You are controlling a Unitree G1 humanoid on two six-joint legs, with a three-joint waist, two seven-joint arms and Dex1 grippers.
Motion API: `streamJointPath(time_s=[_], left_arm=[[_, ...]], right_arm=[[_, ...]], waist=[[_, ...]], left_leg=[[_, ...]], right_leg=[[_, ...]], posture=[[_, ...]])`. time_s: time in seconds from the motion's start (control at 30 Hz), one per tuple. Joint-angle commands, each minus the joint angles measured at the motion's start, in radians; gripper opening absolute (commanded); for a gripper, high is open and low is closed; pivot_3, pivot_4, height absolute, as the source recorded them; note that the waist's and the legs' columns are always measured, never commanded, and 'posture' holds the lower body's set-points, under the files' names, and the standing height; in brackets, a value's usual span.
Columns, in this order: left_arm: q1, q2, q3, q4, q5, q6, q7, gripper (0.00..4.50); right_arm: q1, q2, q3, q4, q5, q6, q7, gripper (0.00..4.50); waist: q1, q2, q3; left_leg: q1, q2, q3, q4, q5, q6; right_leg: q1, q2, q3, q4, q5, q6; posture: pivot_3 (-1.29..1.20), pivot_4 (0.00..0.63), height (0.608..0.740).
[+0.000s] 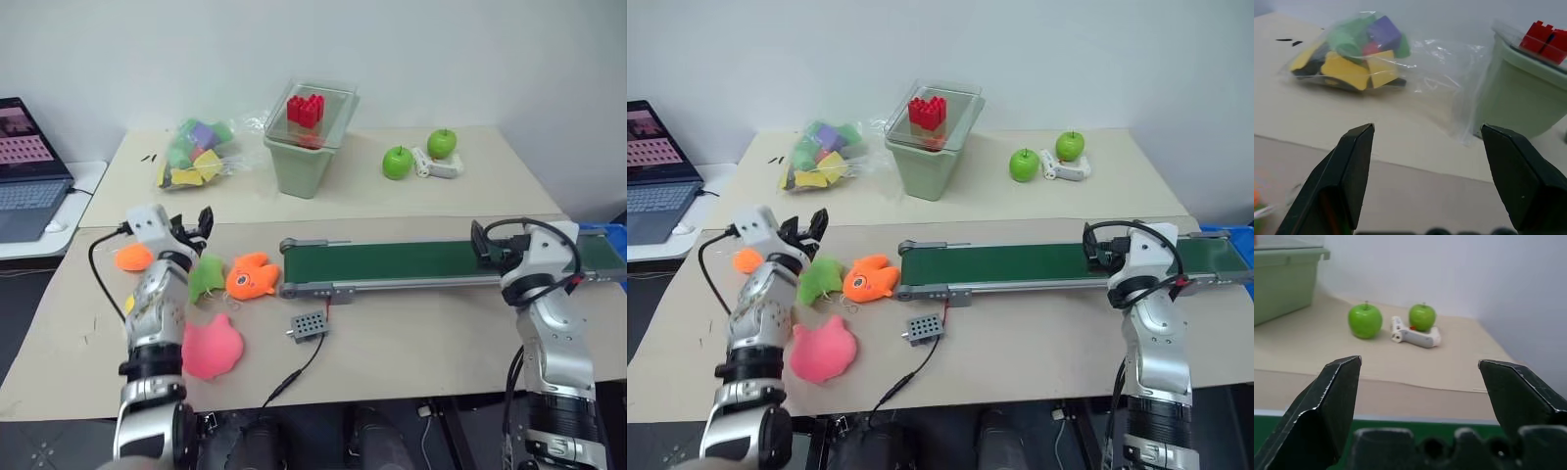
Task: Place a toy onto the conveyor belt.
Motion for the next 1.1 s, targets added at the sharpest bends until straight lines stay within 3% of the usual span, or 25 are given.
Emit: streamJointPath(time_s=[0.03,0.53,1.1], left_arm=[[-0.082,0.038,0.012,0.105,0.017,-0.067,-0.044,3.70],[-0.427,0.077,0.010,0.613,0.111,-0.262,-0.041,3.70],[-0.539,0.082,-0.005,0.731,0.149,-0.285,-0.068,3.70]], right_arm=[[-0.002,-0.005,-0.014,-0.042,-0.025,-0.046,-0.024,4.50],[-0.004,0.070,0.050,-0.015,-0.077,-0.082,-0.067,4.50],[-0.059,0.091,0.080,-0.030,-0.105,-0.046,-0.093,4.50]], waist=[[-0.002,0.000,0.000],[0.002,0.000,0.000],[0.000,0.000,0.000]], left_leg=[[0.000,0.000,0.000,0.000,0.000,0.000],[-0.002,0.000,-0.001,0.000,0.000,0.000],[-0.003,0.000,0.000,0.000,0.000,0.000]], right_leg=[[0.000,0.000,0.000,0.000,0.000,0.000],[0.000,0.000,-0.002,0.000,0.001,0.001],[0.000,0.000,-0.002,0.000,0.001,0.001]], posture=[[0.00,0.150,0.740],[0.00,0.150,0.740],[0.00,0.150,0.740]])
